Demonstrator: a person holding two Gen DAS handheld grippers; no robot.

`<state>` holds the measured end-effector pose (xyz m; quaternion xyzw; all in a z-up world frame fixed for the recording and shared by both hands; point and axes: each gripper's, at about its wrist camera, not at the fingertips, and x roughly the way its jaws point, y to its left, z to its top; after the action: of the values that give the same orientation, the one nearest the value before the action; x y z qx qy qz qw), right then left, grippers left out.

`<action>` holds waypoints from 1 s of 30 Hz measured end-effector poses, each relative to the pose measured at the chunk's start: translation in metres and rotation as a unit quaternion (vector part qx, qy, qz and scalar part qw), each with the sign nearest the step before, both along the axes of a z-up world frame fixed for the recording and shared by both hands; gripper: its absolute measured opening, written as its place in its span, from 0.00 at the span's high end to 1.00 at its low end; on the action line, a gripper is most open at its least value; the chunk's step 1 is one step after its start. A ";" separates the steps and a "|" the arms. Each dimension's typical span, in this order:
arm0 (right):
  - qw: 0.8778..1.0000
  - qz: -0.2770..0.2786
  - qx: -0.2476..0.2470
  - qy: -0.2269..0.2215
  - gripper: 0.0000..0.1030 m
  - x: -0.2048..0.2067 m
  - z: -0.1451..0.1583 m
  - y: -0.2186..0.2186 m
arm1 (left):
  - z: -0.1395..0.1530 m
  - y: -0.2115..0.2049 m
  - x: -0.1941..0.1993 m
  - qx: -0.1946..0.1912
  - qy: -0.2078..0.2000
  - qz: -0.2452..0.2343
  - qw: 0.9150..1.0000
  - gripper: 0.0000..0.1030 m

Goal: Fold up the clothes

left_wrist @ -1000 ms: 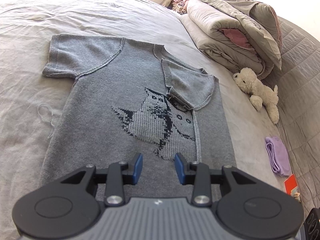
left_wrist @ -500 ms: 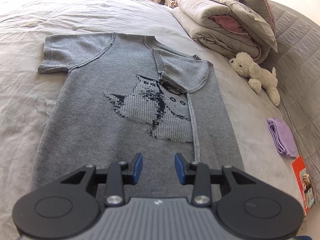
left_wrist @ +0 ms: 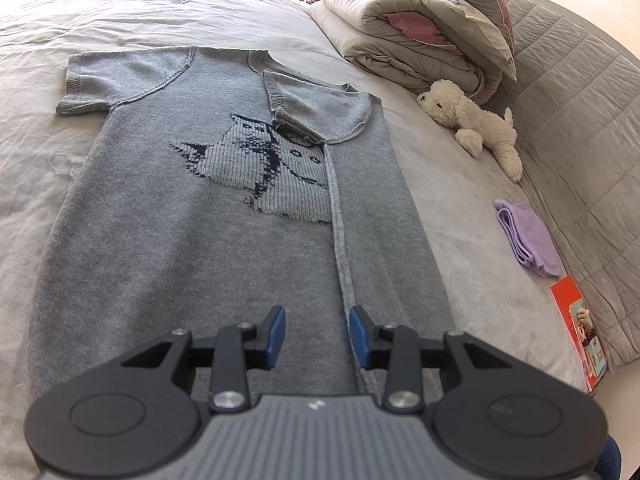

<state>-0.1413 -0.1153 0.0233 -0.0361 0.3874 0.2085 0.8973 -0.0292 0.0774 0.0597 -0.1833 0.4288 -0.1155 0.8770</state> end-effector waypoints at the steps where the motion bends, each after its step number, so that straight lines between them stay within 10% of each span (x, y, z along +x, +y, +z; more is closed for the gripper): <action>1: 1.000 -0.005 0.009 0.004 0.51 0.000 0.003 -0.004 | 0.000 -0.002 -0.003 -0.006 0.000 -0.003 1.000 0.65; 13: 0.991 -0.086 0.103 0.021 0.52 0.036 0.007 -0.027 | -0.016 -0.028 -0.031 -0.040 0.016 -0.050 0.998 0.64; 17: 0.988 -0.111 0.098 0.035 0.93 0.043 -0.005 -0.033 | -0.026 -0.041 -0.036 -0.024 0.015 -0.059 0.998 0.72; 19: 0.987 -0.115 0.105 0.031 0.94 0.041 -0.004 -0.037 | -0.028 -0.043 -0.036 -0.032 0.020 -0.062 0.997 0.93; 24: 0.984 -0.130 0.119 0.003 0.95 0.029 0.014 -0.051 | -0.019 -0.043 -0.045 -0.087 0.012 -0.060 0.994 0.94; 30: 0.982 -0.155 0.099 0.042 0.96 0.039 -0.005 -0.062 | -0.030 -0.045 -0.041 -0.049 0.030 -0.052 0.997 0.93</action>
<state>-0.1023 -0.1777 0.0183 0.1227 0.4030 0.1056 0.9008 -0.0701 0.0329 0.0293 -0.2071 0.4578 -0.1761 0.8465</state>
